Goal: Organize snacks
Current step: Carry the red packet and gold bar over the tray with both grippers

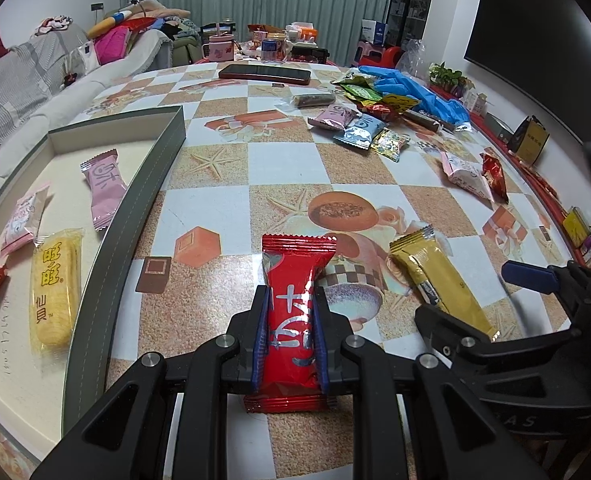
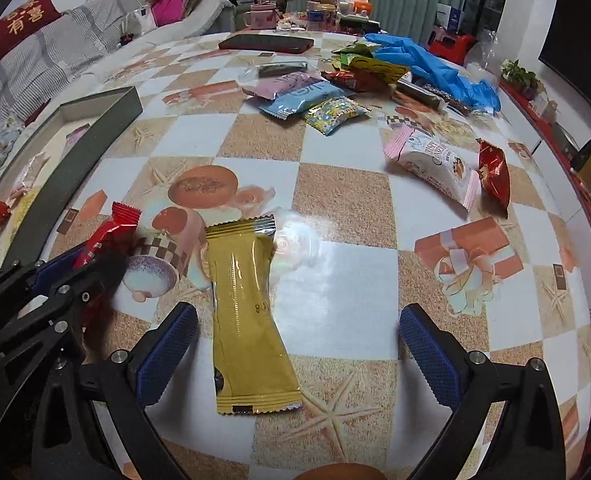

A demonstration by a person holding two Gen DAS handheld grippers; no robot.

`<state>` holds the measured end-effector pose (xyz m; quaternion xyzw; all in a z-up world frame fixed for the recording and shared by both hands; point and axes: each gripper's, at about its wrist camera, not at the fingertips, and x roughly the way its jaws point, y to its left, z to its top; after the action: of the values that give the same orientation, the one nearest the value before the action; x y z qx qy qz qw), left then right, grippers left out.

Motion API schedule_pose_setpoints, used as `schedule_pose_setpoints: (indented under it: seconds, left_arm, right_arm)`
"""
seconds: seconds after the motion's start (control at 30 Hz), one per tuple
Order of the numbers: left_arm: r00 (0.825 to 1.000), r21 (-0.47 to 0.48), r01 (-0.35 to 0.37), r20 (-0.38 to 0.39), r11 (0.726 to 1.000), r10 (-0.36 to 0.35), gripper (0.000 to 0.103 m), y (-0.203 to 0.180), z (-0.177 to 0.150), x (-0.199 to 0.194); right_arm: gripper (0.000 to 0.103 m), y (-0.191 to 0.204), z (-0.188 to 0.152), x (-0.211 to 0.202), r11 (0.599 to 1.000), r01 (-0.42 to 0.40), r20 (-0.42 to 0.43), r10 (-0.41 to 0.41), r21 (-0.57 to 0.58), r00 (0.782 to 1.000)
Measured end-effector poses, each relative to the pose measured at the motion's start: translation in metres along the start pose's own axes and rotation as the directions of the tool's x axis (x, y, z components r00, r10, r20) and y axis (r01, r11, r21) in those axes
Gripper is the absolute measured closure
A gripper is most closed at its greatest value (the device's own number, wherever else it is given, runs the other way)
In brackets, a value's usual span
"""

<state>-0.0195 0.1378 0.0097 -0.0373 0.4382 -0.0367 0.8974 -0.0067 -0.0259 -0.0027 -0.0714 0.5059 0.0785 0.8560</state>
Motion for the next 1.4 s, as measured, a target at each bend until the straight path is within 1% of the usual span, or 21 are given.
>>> schedule_pose_setpoints:
  seconds: [0.07,0.13,0.2,0.27,0.33,0.37,0.47,0.6,0.8,0.9,1.0,1.2,1.4]
  left_arm:
    - [1.000,-0.003,0.003,0.000,1.000,-0.003,0.081,0.002,0.000,-0.001]
    - [1.000,-0.007,0.001,0.002,1.000,-0.001,0.081,0.002,0.000,-0.001]
    - [1.000,-0.016,0.004,0.003,1.000,-0.004,0.081,0.005,0.000,-0.001]
    - [1.000,-0.028,0.012,-0.001,1.000,-0.012,0.081,0.008,0.000,-0.001]
    - [1.000,-0.030,0.017,-0.009,0.999,-0.017,0.082,0.009,-0.001,-0.003]
    - [1.000,-0.024,0.012,-0.013,1.000,-0.013,0.082,0.008,-0.002,-0.003]
    - [1.000,-0.001,-0.004,-0.027,1.000,0.004,0.082,0.004,-0.008,-0.009]
    - [0.999,-0.001,-0.012,-0.050,1.000,0.012,0.082,0.002,-0.013,-0.016]
    - [0.999,0.053,-0.050,-0.005,0.997,0.050,0.082,-0.005,-0.009,-0.035]
    - [0.998,0.059,-0.061,0.010,0.996,0.061,0.082,-0.003,-0.005,-0.043]
    - [0.997,0.040,-0.072,0.016,0.997,0.071,0.082,0.006,-0.003,-0.050]
    - [0.995,-0.006,-0.094,0.026,0.996,0.094,0.082,0.033,0.000,-0.066]
    - [0.993,-0.064,-0.109,0.034,0.992,0.112,0.082,0.070,-0.002,-0.083]
  right_arm:
    - [0.001,-0.005,0.003,0.002,0.999,-0.029,-0.015,0.029,0.028,0.999]
    - [0.003,-0.003,0.004,0.003,0.999,-0.032,-0.006,0.032,0.018,0.999]
    - [0.028,0.004,0.005,-0.005,0.999,-0.050,0.028,0.050,-0.023,0.998]
    - [0.079,0.015,0.008,-0.009,0.997,-0.060,0.017,0.061,-0.054,0.998]
    - [0.079,0.022,0.009,-0.009,0.996,-0.057,0.005,0.058,-0.068,0.998]
    - [0.079,0.024,0.007,-0.010,0.995,-0.070,0.003,0.070,-0.065,0.998]
    - [0.079,0.022,0.000,-0.013,0.995,-0.090,0.006,0.090,-0.044,0.996]
    - [0.079,0.016,-0.010,-0.021,0.993,-0.116,0.023,0.116,-0.003,0.993]
    - [0.079,0.007,-0.010,-0.035,0.983,-0.176,0.046,0.173,0.048,0.984]
    - [0.079,0.010,-0.008,-0.045,0.974,-0.220,0.066,0.216,0.057,0.974]
    - [0.079,0.019,-0.004,-0.054,0.968,-0.247,0.082,0.243,0.042,0.967]
    - [0.079,0.048,0.003,-0.067,0.962,-0.273,0.098,0.273,-0.012,0.957]
    - [0.079,0.081,0.012,-0.069,0.947,-0.317,0.091,0.320,-0.053,0.943]
